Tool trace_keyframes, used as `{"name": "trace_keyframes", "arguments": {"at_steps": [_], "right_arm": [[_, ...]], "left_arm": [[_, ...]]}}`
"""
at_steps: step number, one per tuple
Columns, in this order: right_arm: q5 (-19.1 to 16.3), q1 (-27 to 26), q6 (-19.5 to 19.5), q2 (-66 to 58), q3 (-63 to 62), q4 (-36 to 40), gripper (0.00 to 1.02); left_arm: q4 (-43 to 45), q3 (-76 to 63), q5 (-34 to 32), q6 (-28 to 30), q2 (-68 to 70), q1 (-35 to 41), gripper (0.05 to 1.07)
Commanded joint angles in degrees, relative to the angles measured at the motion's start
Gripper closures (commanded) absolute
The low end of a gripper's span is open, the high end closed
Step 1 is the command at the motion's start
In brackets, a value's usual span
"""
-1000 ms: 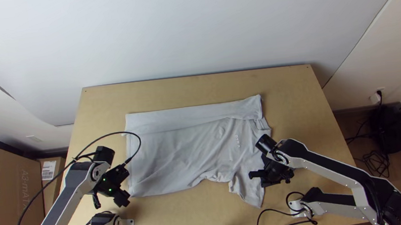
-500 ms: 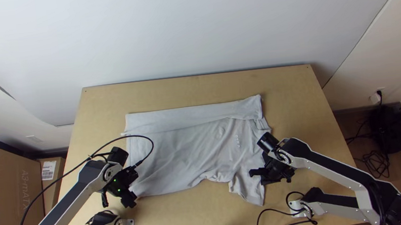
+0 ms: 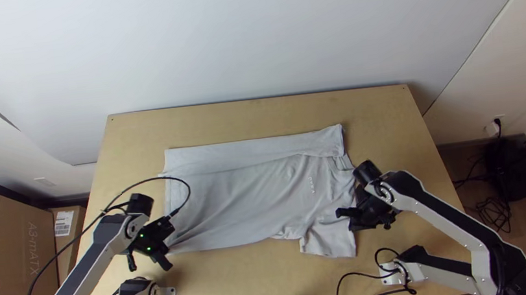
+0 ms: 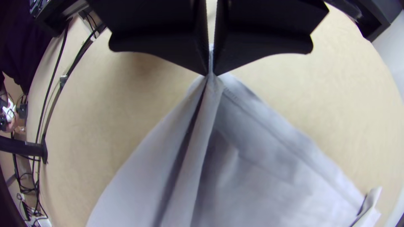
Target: Fold the t-shirt
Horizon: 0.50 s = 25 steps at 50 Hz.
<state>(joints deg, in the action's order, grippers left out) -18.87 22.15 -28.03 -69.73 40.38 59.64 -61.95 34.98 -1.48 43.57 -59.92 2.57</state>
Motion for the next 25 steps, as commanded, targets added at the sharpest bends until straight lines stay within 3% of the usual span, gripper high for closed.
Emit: {"name": "trace_keyframes", "arguments": {"at_steps": [1,11,17,25], "right_arm": [[1.12,-6.16,6.15,0.13,2.69,2.94,1.00],[4.46,-17.67,14.58,-3.04,7.17,6.46,1.00],[4.37,-16.35,14.41,-2.07,9.63,8.65,1.00],[4.28,-12.92,12.21,-1.28,14.02,9.09,1.00]], "left_arm": [[-1.50,-1.23,-0.11,7.49,1.83,-5.38,1.04],[-1.94,-1.23,-0.19,10.83,3.23,-9.86,1.04],[-1.42,-0.53,-0.63,10.39,4.11,-9.34,1.04],[-0.54,4.48,-5.73,5.03,3.41,-7.58,1.04]]}}
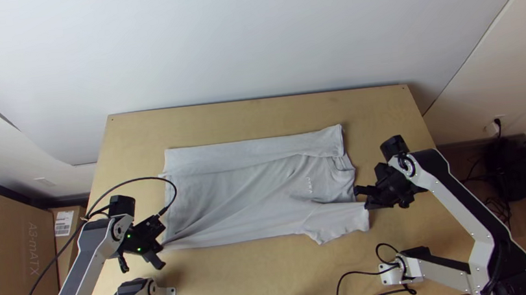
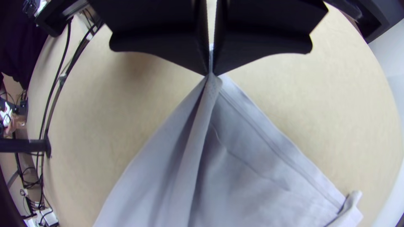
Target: Fold the t-shirt
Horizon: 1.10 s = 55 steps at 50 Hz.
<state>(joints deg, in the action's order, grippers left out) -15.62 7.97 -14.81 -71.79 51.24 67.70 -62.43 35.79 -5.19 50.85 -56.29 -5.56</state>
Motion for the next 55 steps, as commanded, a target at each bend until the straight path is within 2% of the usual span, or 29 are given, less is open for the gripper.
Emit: {"name": "trace_keyframes", "arguments": {"at_steps": [1,10,24,40,55], "right_arm": [[1.03,1.44,-1.28,0.60,3.60,1.03,1.00],[0.94,1.53,-1.54,-2.13,7.56,1.03,1.00],[0.85,2.49,-3.21,-8.02,13.44,-2.22,1.00],[0.94,2.67,-4.26,-16.54,21.44,-9.08,1.00],[0.94,2.58,-3.91,-26.12,32.43,-9.52,1.00]], "left_arm": [[0.12,4.38,-2.63,-2.51,-0.57,0.55,1.05],[3.64,9.12,-4.39,-6.82,-4.97,0.64,1.05],[11.11,15.19,-5.97,-8.14,-12.17,0.03,1.05],[12.78,25.03,-8.61,-10.07,-21.84,0.03,1.05],[14.80,33.73,-9.49,-11.56,-30.46,-0.59,1.05]]}}
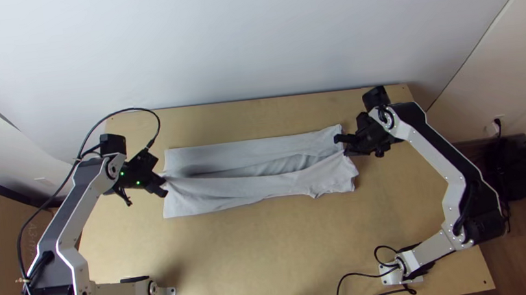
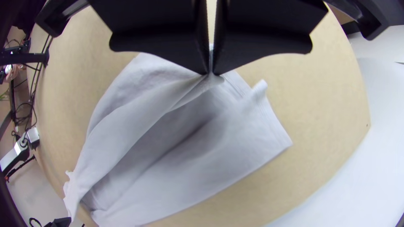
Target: Fold the t-shirt
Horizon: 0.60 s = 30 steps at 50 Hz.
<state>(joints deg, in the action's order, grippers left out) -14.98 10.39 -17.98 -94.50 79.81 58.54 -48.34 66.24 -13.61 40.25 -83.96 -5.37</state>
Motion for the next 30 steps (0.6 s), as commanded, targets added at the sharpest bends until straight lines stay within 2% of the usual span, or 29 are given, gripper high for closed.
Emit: {"name": "trace_keyframes", "arguments": {"at_steps": [1,20,30], "right_arm": [[0.31,0.07,-0.74,-4.03,4.56,-0.27,1.00],[0.57,-1.43,-0.74,-17.21,19.15,-0.36,1.00],[1.89,-1.43,-0.83,-26.09,27.59,-0.27,1.00]], "left_arm": [[0.79,3.90,-1.16,-0.96,-3.31,-0.87,1.05],[1.67,15.24,-1.77,-2.19,-15.79,-2.37,1.05],[2.72,17.17,-2.13,-3.60,-19.75,-2.37,1.05]]}}
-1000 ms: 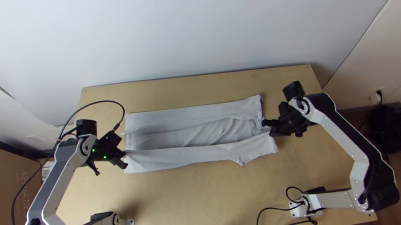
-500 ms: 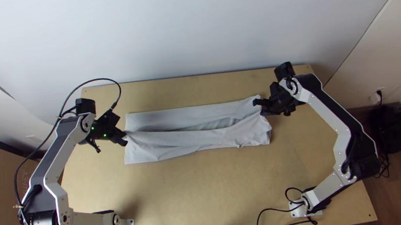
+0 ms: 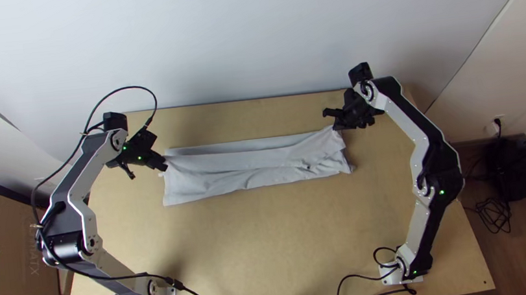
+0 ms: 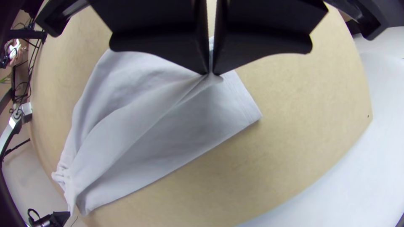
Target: Fold the t-shirt
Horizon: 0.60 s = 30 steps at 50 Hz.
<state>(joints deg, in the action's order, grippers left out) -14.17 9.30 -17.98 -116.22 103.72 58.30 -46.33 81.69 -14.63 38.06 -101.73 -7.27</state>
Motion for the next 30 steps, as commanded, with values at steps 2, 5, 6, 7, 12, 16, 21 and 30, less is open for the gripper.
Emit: {"name": "trace_keyframes", "arguments": {"at_steps": [2,5,6,7,12,16,21,30], "right_arm": [[1.43,-0.34,-0.92,-5.94,4.91,-0.12,1.00],[1.78,-0.34,-1.01,-8.05,6.40,-0.03,1.00],[1.87,-0.34,-1.01,-8.58,6.76,-0.03,1.00],[1.96,-0.34,-1.09,-9.11,7.11,-0.12,1.00],[3.19,-0.25,-1.09,-10.78,8.07,-0.38,0.95],[4.51,-0.25,-1.09,-10.51,7.64,-1.26,0.49],[4.51,-0.60,-1.09,-6.56,5.00,-5.31,0.03],[4.51,-1.30,-1.45,6.80,-4.58,-14.89,0.03]], "left_arm": [[1.33,1.63,-1.27,-1.77,-2.33,-0.47,1.05],[2.56,0.84,-1.45,-1.94,-2.77,-0.47,1.05],[3.00,0.58,-1.45,-2.03,-2.94,-0.47,1.05],[3.70,0.40,-1.54,-2.38,-3.12,-0.47,1.05],[5.81,-0.57,-3.03,-3.52,-3.38,-0.64,0.83],[9.59,-2.85,-5.85,-3.79,-1.19,-1.43,0.54],[11.78,-3.20,-7.34,-8.62,0.40,-3.10,0.19],[7.83,-2.06,-11.03,-14.51,1.36,-7.06,0.10]]}}
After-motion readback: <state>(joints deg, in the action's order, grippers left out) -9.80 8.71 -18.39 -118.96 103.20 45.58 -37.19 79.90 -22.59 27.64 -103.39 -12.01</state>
